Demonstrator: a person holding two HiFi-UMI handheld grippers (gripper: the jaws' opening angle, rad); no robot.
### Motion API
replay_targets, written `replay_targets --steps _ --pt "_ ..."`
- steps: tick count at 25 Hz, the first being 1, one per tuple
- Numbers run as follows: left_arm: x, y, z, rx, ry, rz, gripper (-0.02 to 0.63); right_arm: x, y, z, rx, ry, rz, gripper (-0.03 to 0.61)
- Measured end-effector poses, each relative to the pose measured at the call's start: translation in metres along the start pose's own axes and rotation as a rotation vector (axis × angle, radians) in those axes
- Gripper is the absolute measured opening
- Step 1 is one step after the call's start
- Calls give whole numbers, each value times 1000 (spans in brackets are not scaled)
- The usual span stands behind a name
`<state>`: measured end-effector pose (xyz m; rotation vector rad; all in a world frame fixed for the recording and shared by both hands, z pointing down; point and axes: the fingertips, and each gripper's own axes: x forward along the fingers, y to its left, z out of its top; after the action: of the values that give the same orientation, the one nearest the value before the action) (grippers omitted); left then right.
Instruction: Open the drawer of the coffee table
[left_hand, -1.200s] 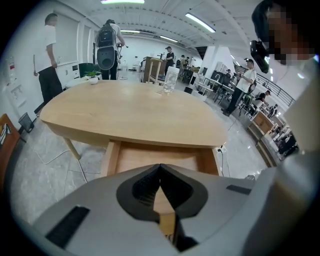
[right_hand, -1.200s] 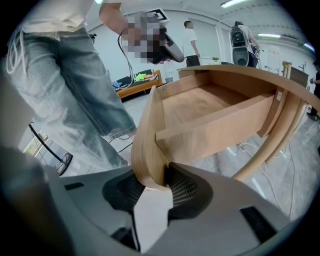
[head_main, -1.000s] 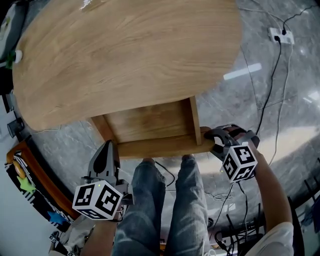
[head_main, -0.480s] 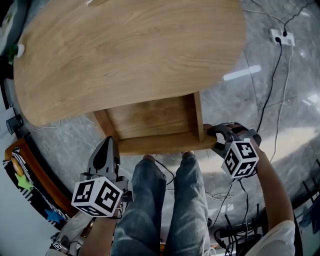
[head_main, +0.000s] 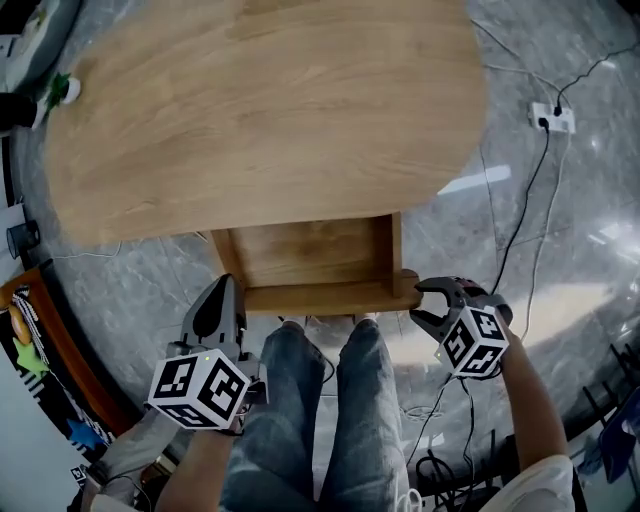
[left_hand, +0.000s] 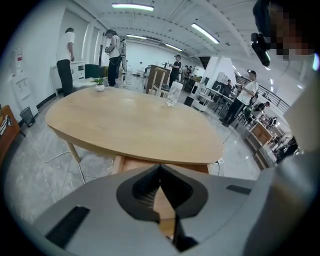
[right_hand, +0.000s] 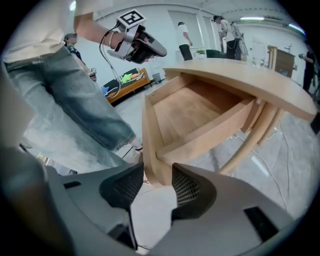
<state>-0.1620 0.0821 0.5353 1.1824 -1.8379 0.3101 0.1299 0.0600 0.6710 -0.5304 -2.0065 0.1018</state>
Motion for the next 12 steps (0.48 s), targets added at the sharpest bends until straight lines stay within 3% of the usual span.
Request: replay_targets --steps 3,6,8,12 --pt "-12 -4 18 -17 -24 -21 -6 -33 -15 21 124 -75 -95 178" --pt "-33 -4 47 -34 -57 -31 -6 -77 -28 58 316 -223 -222 173" --pt "-51 -6 72 -37 -90 -39 -6 -117 -35 86 433 -324 -347 170" --pt "-93 -16 134 17 -191 -77 -6 -208 -40 144 570 -464 -649 135"
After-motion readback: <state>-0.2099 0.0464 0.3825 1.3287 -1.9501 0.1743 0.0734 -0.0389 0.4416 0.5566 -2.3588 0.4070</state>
